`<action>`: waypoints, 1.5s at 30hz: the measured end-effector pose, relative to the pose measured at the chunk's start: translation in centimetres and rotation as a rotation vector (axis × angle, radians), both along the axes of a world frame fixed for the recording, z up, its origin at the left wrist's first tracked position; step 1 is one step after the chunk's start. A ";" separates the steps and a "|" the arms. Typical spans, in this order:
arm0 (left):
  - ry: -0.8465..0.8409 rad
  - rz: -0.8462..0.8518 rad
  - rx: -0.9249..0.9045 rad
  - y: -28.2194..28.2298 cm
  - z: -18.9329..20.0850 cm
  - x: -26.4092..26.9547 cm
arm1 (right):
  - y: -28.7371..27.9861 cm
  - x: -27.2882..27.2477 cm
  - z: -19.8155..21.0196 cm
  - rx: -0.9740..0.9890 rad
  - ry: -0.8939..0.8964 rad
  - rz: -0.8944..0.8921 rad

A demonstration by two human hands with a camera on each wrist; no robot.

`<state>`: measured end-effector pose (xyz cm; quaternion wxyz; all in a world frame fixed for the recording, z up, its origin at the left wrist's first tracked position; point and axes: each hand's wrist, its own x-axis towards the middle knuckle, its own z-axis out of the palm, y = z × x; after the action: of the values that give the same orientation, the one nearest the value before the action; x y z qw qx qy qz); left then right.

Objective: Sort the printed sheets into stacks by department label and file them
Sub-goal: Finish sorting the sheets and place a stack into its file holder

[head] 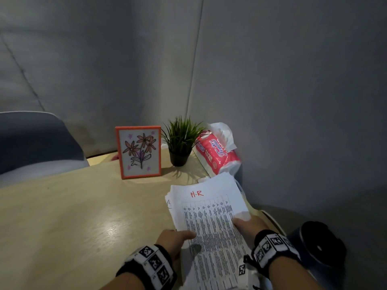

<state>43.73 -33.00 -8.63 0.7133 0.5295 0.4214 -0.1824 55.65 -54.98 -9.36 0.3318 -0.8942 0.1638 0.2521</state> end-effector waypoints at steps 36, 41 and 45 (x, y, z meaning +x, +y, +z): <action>-0.655 0.209 0.565 26.3 15.7 -27.6 | 29.1 -22.4 11.7 0.856 -0.169 0.635; -0.422 0.208 0.644 28.8 13.5 -28.8 | 30.8 -23.1 11.8 0.833 -0.072 0.692; -0.379 0.089 0.720 29.4 12.1 -28.2 | 32.3 -22.6 11.7 0.879 -0.047 0.512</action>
<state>15.55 -3.56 3.43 0.5547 0.7507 0.3418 0.1088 33.09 -22.72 2.32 0.6076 -0.6870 -0.1897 0.3504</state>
